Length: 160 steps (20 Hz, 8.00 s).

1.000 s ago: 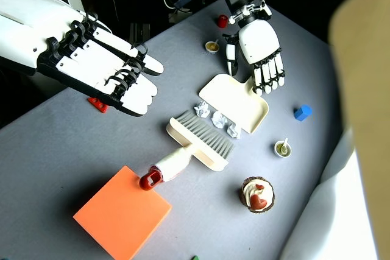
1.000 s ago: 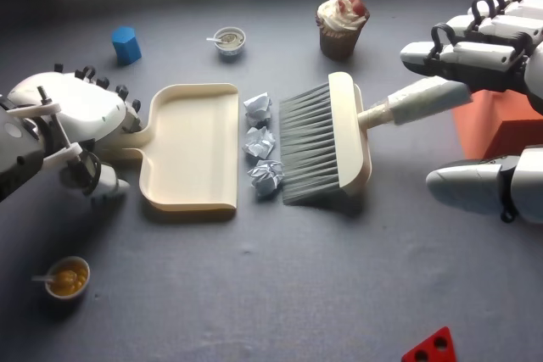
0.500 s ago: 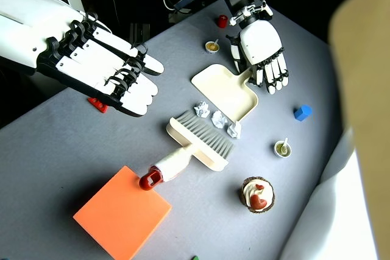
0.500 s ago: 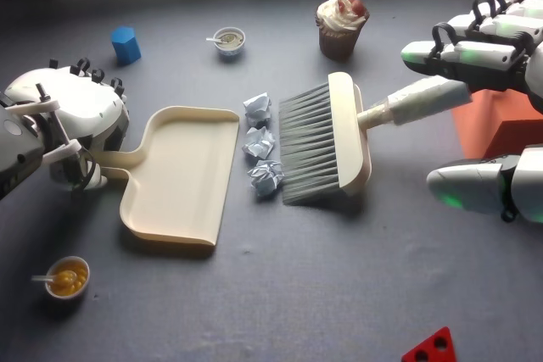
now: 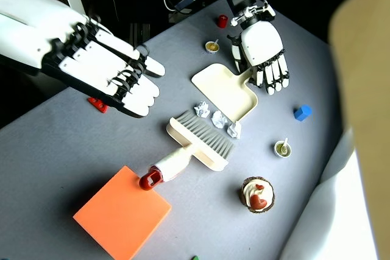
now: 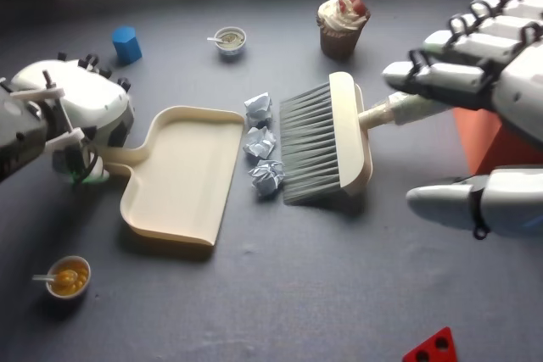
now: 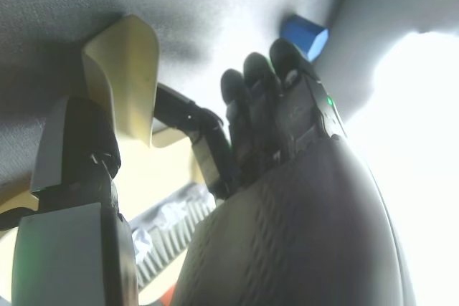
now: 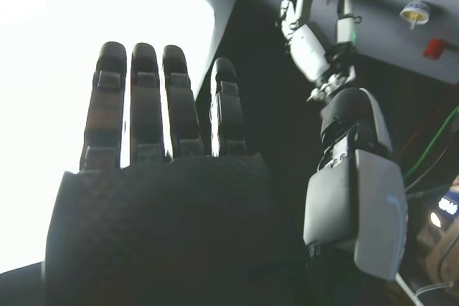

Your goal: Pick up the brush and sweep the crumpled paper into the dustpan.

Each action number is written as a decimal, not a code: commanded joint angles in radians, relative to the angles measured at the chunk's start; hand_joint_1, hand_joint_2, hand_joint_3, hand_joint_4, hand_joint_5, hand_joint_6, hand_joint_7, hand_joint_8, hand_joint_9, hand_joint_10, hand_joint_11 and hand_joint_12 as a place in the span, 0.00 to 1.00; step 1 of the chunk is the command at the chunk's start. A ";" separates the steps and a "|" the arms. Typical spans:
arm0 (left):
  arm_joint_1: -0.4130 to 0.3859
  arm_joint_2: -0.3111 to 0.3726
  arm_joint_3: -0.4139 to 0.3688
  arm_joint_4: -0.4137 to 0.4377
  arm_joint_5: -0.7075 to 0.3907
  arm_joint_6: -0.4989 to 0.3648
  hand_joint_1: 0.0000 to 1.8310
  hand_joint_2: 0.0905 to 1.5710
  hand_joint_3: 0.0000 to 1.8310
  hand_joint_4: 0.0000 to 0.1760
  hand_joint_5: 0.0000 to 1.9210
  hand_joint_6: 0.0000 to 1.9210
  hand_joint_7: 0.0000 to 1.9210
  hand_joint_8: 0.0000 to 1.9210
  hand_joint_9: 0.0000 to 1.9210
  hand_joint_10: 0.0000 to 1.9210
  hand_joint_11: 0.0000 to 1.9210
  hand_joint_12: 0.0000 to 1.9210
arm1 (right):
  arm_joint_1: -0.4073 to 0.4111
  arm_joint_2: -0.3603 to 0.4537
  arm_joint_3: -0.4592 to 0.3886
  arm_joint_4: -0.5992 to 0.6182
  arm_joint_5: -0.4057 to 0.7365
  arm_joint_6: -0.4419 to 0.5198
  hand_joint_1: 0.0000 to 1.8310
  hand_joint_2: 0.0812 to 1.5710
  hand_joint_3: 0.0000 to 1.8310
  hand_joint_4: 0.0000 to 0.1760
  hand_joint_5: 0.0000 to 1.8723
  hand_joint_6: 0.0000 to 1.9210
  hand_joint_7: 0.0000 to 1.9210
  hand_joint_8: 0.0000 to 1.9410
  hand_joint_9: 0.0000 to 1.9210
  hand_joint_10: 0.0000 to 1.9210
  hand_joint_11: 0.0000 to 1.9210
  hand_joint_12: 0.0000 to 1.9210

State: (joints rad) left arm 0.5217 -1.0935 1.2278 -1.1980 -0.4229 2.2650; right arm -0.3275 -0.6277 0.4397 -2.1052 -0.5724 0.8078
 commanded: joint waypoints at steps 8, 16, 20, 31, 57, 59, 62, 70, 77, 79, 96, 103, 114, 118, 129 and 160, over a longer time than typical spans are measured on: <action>-0.079 0.013 0.047 0.023 0.019 0.066 0.59 0.74 0.00 0.00 0.44 0.61 0.18 0.00 0.13 0.00 0.05 0.18 | -0.072 -0.086 0.013 -0.224 -0.246 -0.001 0.28 0.68 0.00 0.00 0.06 0.00 0.08 0.00 0.09 0.00 0.11 0.01; -0.128 -0.012 0.131 -0.006 0.065 0.102 0.60 0.73 0.00 0.00 0.46 0.58 0.18 0.00 0.14 0.00 0.04 0.20 | -0.292 -0.306 0.058 -0.483 -0.651 -0.189 0.53 0.71 0.00 0.00 0.06 0.01 0.09 0.01 0.09 0.01 0.10 0.01; -0.165 -0.045 0.198 0.019 0.110 0.102 0.60 0.73 0.00 0.00 0.46 0.59 0.19 0.00 0.15 0.00 0.05 0.21 | -0.347 -0.385 0.093 -0.538 -0.819 -0.192 0.59 0.65 0.00 0.00 0.07 0.00 0.10 0.00 0.09 0.00 0.10 0.01; -0.198 -0.086 0.228 0.022 0.119 0.102 0.61 0.72 0.00 0.00 0.47 0.57 0.19 0.00 0.15 0.00 0.05 0.23 | -0.426 -0.637 0.274 -0.493 -1.080 -0.103 0.58 0.63 0.00 0.00 0.09 0.00 0.11 0.00 0.10 0.00 0.11 0.01; -0.208 -0.115 0.254 0.011 0.130 0.090 0.61 0.72 0.00 0.00 0.47 0.56 0.20 0.00 0.15 0.00 0.04 0.24 | -0.405 -0.850 0.610 -0.350 -1.105 0.029 0.65 0.63 0.00 0.00 0.13 0.00 0.15 0.00 0.16 0.00 0.12 0.01; -0.200 -0.120 0.254 0.011 0.126 0.079 0.62 0.72 0.00 0.00 0.47 0.57 0.20 0.00 0.15 0.00 0.04 0.24 | -0.397 -0.851 0.629 -0.335 -1.099 0.040 0.65 0.63 0.00 0.00 0.13 0.00 0.14 0.00 0.16 0.00 0.12 0.01; -0.188 -0.126 0.254 0.011 0.118 0.063 0.60 0.73 0.00 0.00 0.46 0.59 0.19 0.00 0.14 0.00 0.03 0.24 | -0.390 -0.858 0.661 -0.315 -1.091 0.054 0.65 0.63 0.00 0.00 0.14 0.00 0.15 0.00 0.15 0.00 0.11 0.00; -0.165 -0.131 0.261 0.019 0.112 0.040 0.62 0.72 0.00 0.00 0.47 0.57 0.21 0.00 0.16 0.00 0.05 0.25 | -0.371 -0.881 0.736 -0.281 -1.054 0.111 0.65 0.62 0.00 0.00 0.15 0.01 0.15 0.00 0.14 0.00 0.15 0.02; -0.164 -0.131 0.281 0.105 0.089 -0.045 0.62 0.72 0.00 0.00 0.48 0.56 0.21 0.00 0.17 0.00 0.06 0.23 | -0.362 -0.914 0.794 -0.281 -1.022 0.155 0.64 0.63 0.00 0.00 0.14 0.01 0.14 0.00 0.14 0.00 0.14 0.02; -0.164 -0.130 0.281 0.107 0.082 -0.048 0.61 0.72 0.00 0.00 0.47 0.57 0.19 0.00 0.15 0.00 0.04 0.22 | -0.359 -0.921 0.811 -0.281 -1.016 0.168 0.63 0.64 0.00 0.00 0.14 0.00 0.14 0.00 0.14 0.00 0.13 0.01; -0.169 -0.121 0.264 0.109 0.041 -0.065 0.62 0.72 0.00 0.00 0.47 0.57 0.20 0.00 0.15 0.00 0.04 0.23 | -0.348 -0.977 0.901 -0.277 -0.967 0.263 0.64 0.64 0.00 0.00 0.17 0.00 0.18 0.00 0.17 0.00 0.21 0.04; -0.169 -0.121 0.265 0.112 0.038 -0.065 0.61 0.72 0.00 0.00 0.47 0.57 0.19 0.00 0.14 0.00 0.01 0.28 | -0.341 -0.989 0.937 -0.253 -0.928 0.289 0.66 0.67 0.00 0.00 0.23 0.00 0.21 0.00 0.22 0.00 0.23 0.05; -0.171 -0.120 0.274 0.112 0.043 -0.066 0.61 0.72 0.00 0.00 0.48 0.56 0.21 0.00 0.14 0.00 0.03 0.27 | -0.342 -0.989 0.934 -0.280 -0.928 0.289 0.65 0.65 0.00 0.00 0.62 0.32 0.46 0.63 0.44 0.47 0.20 0.75; -0.173 -0.120 0.274 0.112 0.042 -0.066 0.61 0.72 0.00 0.00 0.47 0.57 0.21 0.00 0.15 0.00 0.04 0.26 | -0.341 -0.988 0.926 -0.284 -0.929 0.286 0.82 0.71 0.00 0.00 0.56 1.00 0.49 1.00 0.48 1.00 0.45 1.00; -0.178 -0.119 0.272 0.111 0.050 -0.066 0.61 0.72 0.00 0.00 0.46 0.58 0.20 0.00 0.15 0.00 0.03 0.24 | -0.308 -0.927 0.891 -0.316 -0.905 0.253 0.84 0.76 0.00 0.34 0.55 1.00 0.56 1.00 0.51 1.00 0.38 1.00; -0.169 -0.082 0.249 0.089 0.024 -0.066 0.61 0.72 0.00 0.00 0.47 0.56 0.21 0.00 0.16 0.00 0.03 0.25 | -0.003 -0.870 0.738 -0.130 -0.595 -0.952 0.89 0.75 0.00 1.00 0.54 1.00 0.51 1.00 0.49 1.00 0.35 0.96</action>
State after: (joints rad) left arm 0.3553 -1.1900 1.4738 -1.1339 -0.3134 2.1963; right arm -0.3447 -1.5040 1.1755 -2.1372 -1.0878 -0.1265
